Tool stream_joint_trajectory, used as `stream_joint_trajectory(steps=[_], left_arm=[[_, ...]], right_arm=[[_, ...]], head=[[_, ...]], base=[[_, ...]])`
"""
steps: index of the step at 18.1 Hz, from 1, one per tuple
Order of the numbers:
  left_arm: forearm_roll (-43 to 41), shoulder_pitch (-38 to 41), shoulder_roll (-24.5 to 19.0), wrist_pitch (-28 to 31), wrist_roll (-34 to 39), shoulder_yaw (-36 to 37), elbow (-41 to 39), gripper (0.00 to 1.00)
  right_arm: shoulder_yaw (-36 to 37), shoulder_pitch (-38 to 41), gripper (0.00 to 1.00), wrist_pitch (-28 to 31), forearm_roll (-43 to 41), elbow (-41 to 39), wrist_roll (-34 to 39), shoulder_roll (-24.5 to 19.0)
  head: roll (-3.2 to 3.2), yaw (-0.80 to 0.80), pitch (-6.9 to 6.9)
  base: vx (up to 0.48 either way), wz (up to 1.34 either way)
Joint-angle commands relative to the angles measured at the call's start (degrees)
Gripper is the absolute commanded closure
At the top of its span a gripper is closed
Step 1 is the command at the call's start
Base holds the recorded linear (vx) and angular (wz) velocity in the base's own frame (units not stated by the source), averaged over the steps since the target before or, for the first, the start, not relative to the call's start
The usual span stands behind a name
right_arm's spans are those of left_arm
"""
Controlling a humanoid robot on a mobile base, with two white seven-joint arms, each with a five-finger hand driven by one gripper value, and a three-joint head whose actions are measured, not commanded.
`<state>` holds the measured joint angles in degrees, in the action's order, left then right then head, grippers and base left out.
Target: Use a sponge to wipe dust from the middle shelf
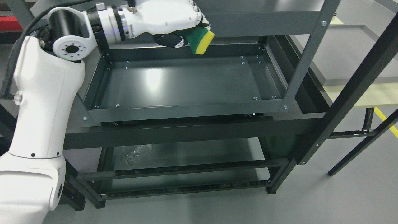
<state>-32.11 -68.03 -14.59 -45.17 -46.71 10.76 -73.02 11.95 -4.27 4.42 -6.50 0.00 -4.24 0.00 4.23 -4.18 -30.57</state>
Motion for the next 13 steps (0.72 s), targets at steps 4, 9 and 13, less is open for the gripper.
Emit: stream_joint_trajectory(steps=[4,9,13], left_arm=[[13.1,2.6,10.9,0.2,0.3,-22.3,-5.6,1.0],[14.8,2.0,13.6,0.2,14.5,-20.9,-6.3,1.0],[20.5,2.8,13.6,1.6,39.1,-0.9,-6.4,1.0]], right_arm=[[0.0,0.0,0.0,0.0,0.0,-1.0,0.0,1.0],[0.0,0.0,0.0,0.0,0.0,-1.0,0.0,1.0],[0.0,0.0,0.0,0.0,0.0,-1.0,0.0,1.0]], head=[[0.0,0.0,0.0],[0.0,0.0,0.0],[0.0,0.0,0.0]], base=[[0.0,-0.18],[0.002,0.08],[-0.002,0.02]])
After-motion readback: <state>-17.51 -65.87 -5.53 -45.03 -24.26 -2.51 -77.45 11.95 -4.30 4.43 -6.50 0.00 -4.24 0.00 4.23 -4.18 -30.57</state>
